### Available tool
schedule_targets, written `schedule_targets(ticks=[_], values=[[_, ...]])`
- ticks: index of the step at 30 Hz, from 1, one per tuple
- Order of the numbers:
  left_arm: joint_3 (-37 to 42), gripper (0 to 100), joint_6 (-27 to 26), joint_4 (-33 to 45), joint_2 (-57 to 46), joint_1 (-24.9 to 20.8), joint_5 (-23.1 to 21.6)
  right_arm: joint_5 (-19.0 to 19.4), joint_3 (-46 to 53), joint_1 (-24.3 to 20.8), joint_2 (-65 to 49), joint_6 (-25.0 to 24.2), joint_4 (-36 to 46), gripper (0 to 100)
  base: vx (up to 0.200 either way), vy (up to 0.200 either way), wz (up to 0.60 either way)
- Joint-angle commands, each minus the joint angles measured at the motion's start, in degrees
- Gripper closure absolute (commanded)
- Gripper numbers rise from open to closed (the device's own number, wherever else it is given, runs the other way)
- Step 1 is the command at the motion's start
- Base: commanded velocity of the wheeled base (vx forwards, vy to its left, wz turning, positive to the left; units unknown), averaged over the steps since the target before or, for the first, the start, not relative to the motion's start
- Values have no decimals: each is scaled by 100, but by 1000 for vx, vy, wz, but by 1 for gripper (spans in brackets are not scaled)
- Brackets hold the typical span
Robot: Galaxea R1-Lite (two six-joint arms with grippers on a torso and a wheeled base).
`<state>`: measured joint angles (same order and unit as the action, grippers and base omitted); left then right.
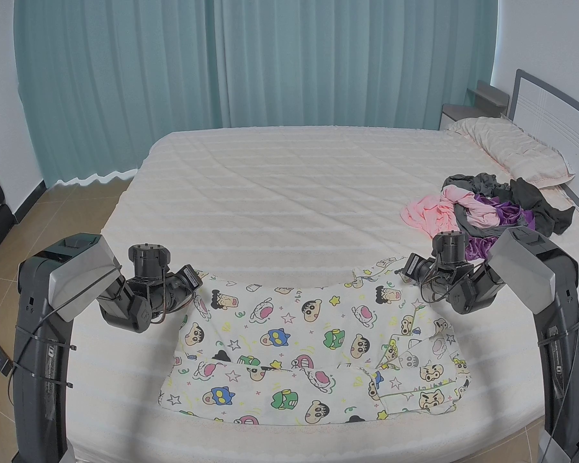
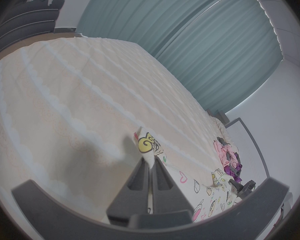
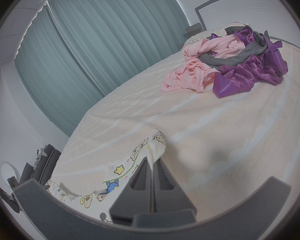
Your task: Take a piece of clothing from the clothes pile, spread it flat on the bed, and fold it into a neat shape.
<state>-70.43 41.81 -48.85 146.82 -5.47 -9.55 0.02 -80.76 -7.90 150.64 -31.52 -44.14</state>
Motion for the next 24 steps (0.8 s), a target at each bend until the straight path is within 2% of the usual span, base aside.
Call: schedule_targets(ticks=[1, 10, 24], values=[[-6, 100, 2, -46, 31, 2, -3, -2, 78, -19, -43, 6, -33, 100, 0, 0, 0], [90, 100, 2, -547, 48, 11, -3, 112, 403, -10, -316, 6, -191, 100, 0, 0, 0], [503, 100, -112, -881, -13, 20, -30, 657, 1590, 25, -1072, 6, -877, 100, 0, 0, 0]])
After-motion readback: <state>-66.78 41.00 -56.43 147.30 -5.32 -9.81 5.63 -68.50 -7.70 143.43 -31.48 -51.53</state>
